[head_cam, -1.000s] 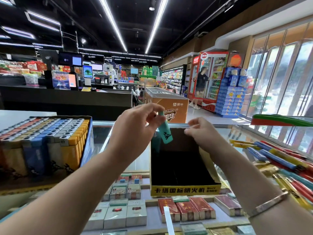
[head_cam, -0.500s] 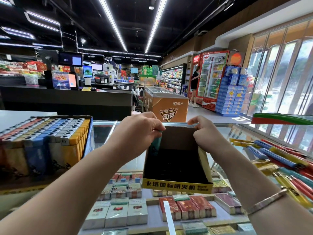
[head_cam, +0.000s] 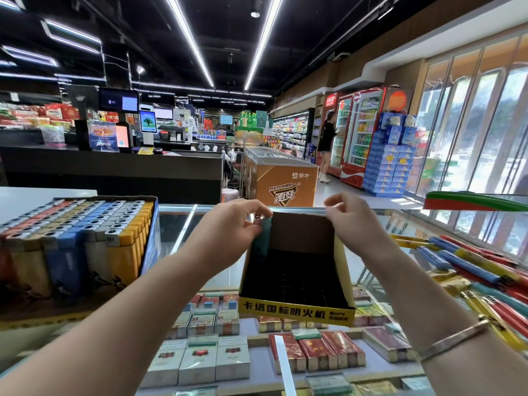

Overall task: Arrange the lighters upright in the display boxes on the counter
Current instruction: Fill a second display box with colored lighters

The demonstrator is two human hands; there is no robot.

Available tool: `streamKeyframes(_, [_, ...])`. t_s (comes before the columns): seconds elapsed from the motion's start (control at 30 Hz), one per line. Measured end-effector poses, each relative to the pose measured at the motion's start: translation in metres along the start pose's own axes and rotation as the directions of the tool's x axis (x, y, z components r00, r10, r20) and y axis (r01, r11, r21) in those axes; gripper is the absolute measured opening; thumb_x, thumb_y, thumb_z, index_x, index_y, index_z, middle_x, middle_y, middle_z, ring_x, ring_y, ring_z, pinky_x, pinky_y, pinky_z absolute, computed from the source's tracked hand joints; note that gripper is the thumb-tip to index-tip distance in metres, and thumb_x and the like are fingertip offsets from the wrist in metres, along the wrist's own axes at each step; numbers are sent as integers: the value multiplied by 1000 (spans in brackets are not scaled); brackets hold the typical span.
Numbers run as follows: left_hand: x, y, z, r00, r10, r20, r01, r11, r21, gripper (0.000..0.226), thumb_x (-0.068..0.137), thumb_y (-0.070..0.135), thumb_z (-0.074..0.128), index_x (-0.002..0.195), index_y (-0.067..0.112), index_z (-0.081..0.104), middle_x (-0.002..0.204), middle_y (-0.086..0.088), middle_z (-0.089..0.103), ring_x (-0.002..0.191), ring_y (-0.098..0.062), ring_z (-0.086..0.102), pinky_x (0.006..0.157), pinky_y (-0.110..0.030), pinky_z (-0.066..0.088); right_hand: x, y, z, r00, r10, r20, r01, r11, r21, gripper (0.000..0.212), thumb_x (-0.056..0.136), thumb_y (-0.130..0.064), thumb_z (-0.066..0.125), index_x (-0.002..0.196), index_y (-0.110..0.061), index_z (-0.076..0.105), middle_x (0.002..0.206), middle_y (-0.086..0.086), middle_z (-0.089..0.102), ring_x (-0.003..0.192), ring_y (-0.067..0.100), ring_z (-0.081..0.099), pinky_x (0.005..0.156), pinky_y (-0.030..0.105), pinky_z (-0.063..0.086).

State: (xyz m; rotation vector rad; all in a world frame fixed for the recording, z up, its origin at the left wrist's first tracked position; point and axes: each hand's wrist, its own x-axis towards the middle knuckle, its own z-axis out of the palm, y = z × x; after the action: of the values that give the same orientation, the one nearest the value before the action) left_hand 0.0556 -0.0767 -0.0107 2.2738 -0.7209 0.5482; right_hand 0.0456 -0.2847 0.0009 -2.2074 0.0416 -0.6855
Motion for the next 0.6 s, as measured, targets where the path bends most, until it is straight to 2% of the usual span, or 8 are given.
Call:
streamKeyframes(0.07, [0, 0, 1, 1000, 1, -8, -1, 1000, 4, 26, 87, 13, 60, 108, 29, 62, 103, 5, 64, 86, -11, 63, 77, -30, 53, 4, 2, -13, 983, -61, -174, 39, 991, -128, 7, 93, -19, 48, 95, -16, 54, 84, 0, 56, 83, 24, 54, 71, 31, 39])
streamKeyframes(0.13, [0, 0, 2, 1000, 15, -12, -15, 1000, 10, 26, 87, 13, 60, 109, 27, 61, 105, 8, 61, 86, -9, 61, 77, -26, 50, 5, 6, -24, 967, -66, -245, -10, 955, -296, 14, 92, -21, 48, 100, -13, 56, 91, 6, 59, 87, 28, 55, 71, 32, 40])
streamKeyframes(0.23, [1, 2, 3, 999, 33, -15, -33, 999, 29, 23, 87, 13, 61, 107, 25, 63, 105, 7, 61, 85, -11, 61, 77, -30, 51, 4, 12, -31, 986, 34, -164, -108, 876, -469, 17, 89, -20, 48, 100, -13, 60, 96, 9, 61, 87, 30, 54, 69, 33, 40])
streamKeyframes(0.3, [1, 5, 5, 998, 55, -14, -54, 998, 43, 23, 86, 14, 62, 107, 23, 63, 105, 7, 61, 86, -13, 61, 78, -36, 52, 4, 14, -35, 990, 81, -116, -131, 828, -546, 14, 88, -18, 49, 95, -14, 60, 93, 8, 60, 84, 28, 54, 67, 32, 40])
streamKeyframes(0.4, [-1, 11, 9, 993, 119, -14, -119, 992, 51, 22, 86, 16, 63, 107, 22, 64, 106, 7, 61, 86, -12, 62, 75, -37, 54, 3, 18, -54, 987, 150, -57, -149, 723, -675, 10, 85, -14, 50, 91, -13, 58, 88, 8, 59, 81, 27, 55, 68, 32, 45])
streamKeyframes(0.53, [-4, 17, 16, 987, 160, -24, -160, 987, 29, 20, 86, 17, 63, 106, 20, 64, 110, 6, 60, 86, -10, 61, 73, -31, 54, -10, 29, -92, 940, 342, 0, -196, 538, -820, 11, 83, -13, 57, 92, -9, 53, 82, 5, 52, 87, 25, 55, 84, 41, 50])
streamKeyframes(0.6, [-7, 20, 19, 986, 165, -19, -165, 986, -2, 22, 87, 16, 62, 108, 20, 63, 113, 6, 59, 89, -10, 61, 76, -30, 54, -22, 32, -109, 897, 441, 19, -213, 471, -856, 22, 84, -21, 63, 100, -7, 56, 85, 2, 54, 88, 21, 54, 85, 36, 48])
